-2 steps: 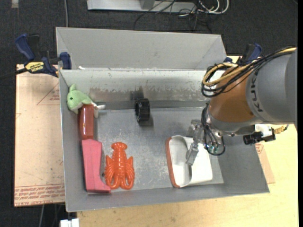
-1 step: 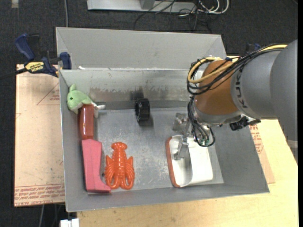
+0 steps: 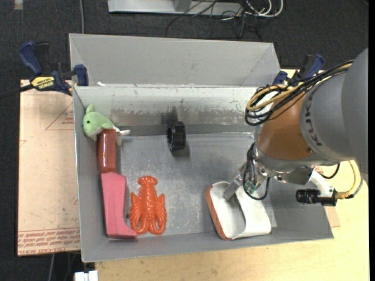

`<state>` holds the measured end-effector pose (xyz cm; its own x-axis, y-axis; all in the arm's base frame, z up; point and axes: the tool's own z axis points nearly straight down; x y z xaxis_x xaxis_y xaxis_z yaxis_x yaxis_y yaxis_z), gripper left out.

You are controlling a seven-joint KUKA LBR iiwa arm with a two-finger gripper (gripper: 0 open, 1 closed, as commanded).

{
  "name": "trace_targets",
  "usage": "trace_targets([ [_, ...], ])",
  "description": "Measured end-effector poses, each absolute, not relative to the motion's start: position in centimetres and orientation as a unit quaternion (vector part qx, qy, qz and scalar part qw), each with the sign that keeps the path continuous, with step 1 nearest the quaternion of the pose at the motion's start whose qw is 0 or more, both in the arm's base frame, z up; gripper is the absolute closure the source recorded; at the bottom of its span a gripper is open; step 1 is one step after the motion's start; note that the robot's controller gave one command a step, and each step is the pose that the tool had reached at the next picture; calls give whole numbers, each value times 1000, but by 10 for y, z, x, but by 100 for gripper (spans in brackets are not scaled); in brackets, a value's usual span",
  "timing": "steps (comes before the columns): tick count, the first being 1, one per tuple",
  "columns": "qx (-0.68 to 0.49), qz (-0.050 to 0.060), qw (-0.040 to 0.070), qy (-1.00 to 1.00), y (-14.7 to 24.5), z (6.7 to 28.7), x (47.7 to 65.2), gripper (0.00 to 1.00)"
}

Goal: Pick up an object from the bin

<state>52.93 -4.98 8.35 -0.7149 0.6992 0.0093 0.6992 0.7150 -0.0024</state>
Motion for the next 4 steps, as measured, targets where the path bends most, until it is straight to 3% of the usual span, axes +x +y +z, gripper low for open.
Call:
trace_targets([
  [1,-377,-1,5,-926,-50,83,529,100],
  [2,-170,-3,0,-985,-70,73,536,100],
  [3,-170,-3,0,-985,-70,73,536,100],
  [4,-166,-3,1,-986,-60,155,522,100],
])
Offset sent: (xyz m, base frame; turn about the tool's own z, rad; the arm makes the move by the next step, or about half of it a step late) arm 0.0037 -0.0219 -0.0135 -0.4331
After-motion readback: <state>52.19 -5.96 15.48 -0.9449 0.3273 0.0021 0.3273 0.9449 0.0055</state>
